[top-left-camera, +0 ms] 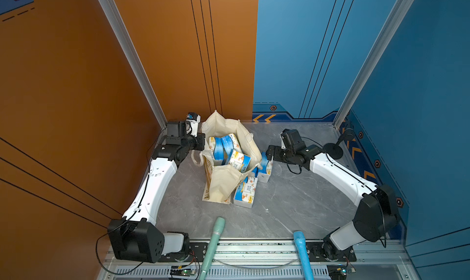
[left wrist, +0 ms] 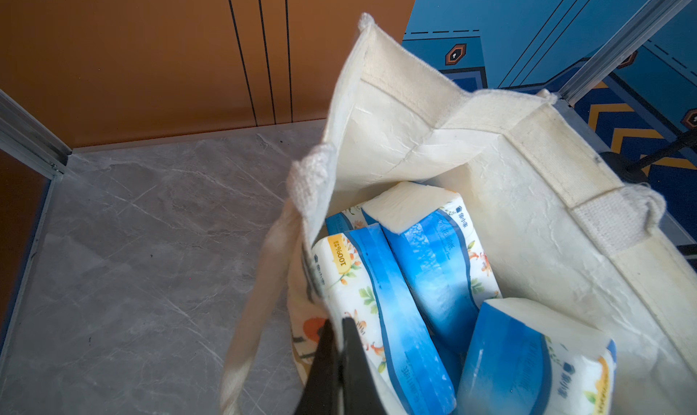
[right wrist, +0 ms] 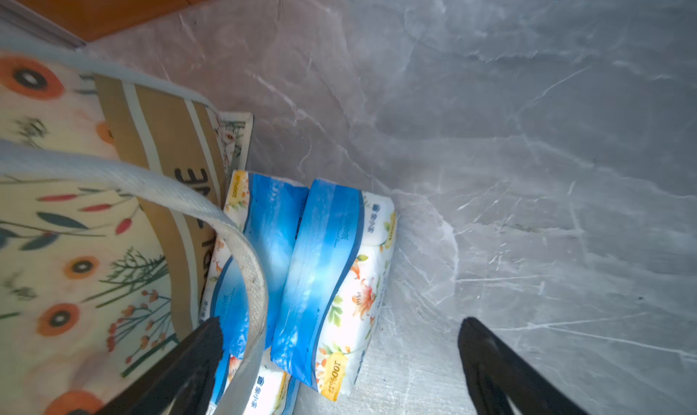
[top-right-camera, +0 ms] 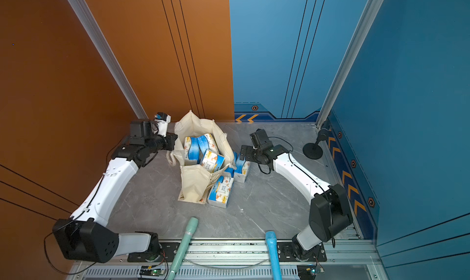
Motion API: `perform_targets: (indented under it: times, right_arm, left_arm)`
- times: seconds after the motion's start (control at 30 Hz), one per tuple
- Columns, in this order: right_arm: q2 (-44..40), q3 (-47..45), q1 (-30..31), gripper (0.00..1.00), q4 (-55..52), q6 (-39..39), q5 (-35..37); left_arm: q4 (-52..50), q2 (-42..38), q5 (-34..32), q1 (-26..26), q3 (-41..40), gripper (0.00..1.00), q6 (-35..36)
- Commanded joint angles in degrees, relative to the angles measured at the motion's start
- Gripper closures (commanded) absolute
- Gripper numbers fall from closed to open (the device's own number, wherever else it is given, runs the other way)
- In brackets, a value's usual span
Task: Put tissues into the canvas bag
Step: Pick up the pack of facial tissues from the center of the board.
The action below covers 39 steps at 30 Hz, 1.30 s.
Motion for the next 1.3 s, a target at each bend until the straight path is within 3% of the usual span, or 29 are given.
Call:
perform_targets:
  times: [0.0, 1.03, 1.27]
  right_arm:
    - [3.4, 2.1, 1.0, 0.03, -0.7, 1.0, -2.5]
    - [18.0, 6.7, 0.3, 0.16, -3.0, -0.7, -0.7]
    - [16.5, 5.7, -0.8, 0.28, -4.2, -1.2, 0.7]
  left_arm:
    - [-1.2, 0.9, 0.7, 0.4, 0.1, 1.0, 0.8]
    - [-1.3, 0.8, 0.3, 0.7, 0.0, 1.0, 0.8]
    - [-1.3, 1.0, 0.3, 0.8, 0.0, 1.0, 0.9]
